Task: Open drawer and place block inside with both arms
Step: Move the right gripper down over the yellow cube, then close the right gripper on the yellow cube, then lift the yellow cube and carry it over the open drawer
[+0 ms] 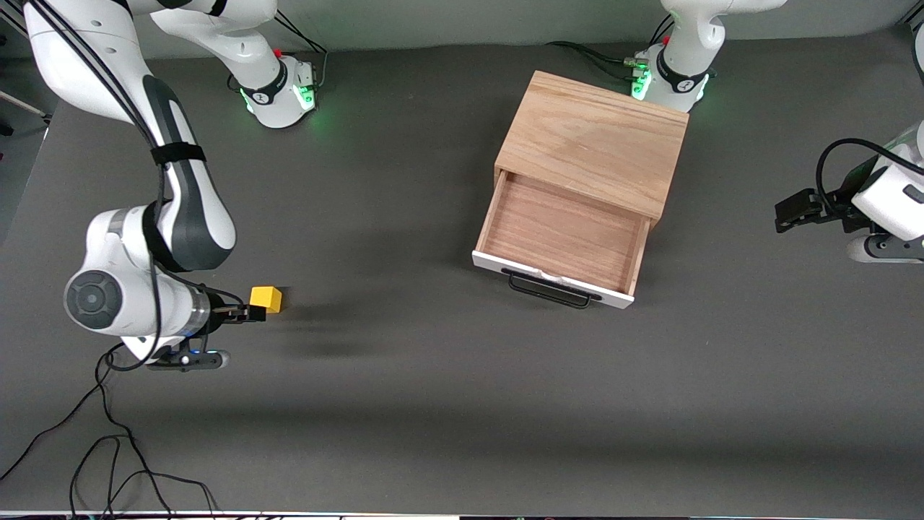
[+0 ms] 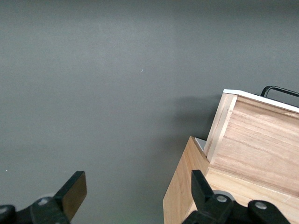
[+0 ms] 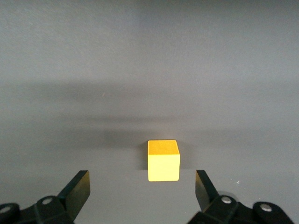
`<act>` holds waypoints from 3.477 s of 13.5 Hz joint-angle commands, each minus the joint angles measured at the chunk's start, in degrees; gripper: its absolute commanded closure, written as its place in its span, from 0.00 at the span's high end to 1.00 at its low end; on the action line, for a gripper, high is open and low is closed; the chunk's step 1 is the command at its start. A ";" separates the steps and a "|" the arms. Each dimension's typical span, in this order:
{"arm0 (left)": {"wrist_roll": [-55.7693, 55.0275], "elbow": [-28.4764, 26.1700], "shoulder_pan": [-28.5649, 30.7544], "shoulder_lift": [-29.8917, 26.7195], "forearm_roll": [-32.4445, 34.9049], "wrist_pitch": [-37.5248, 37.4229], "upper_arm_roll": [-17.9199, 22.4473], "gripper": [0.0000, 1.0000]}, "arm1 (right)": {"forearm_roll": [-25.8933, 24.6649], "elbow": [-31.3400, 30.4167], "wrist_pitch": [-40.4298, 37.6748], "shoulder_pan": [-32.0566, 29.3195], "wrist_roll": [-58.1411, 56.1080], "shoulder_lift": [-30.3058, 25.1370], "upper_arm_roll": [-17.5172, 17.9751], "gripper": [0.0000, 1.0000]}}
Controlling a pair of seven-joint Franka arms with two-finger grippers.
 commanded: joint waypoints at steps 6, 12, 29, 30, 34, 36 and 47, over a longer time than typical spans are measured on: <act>0.92 -0.41 -0.07 -0.51 0.90 0.64 -0.07 1.00 | -2.00 -26.81 23.24 0.03 0.98 -9.22 -0.36 1.00; 0.92 0.12 0.10 -0.51 0.90 0.73 -0.07 1.00 | -2.09 -29.82 29.15 -0.49 0.63 -8.09 -0.53 1.00; 0.92 0.21 0.10 -0.16 0.90 0.73 -0.07 1.00 | -1.21 -29.12 34.52 -0.23 -1.04 -3.25 -1.94 0.21; 0.92 0.21 0.01 -0.16 0.90 0.73 -0.07 1.00 | -1.12 -29.12 34.43 -0.23 -0.96 -3.60 -1.77 0.20; 0.92 0.21 -0.25 -0.16 0.90 0.64 -0.07 1.00 | -1.12 -23.71 23.60 1.09 -0.87 -6.67 -1.59 0.01; 0.92 0.21 -0.34 -0.24 0.90 0.64 -0.07 1.00 | -1.12 -15.02 9.97 2.48 1.84 -7.47 -1.50 0.00; 0.92 0.21 -0.16 -0.24 0.90 0.64 -0.07 1.00 | 8.09 20.69 -24.98 15.13 17.65 -7.47 -1.06 0.00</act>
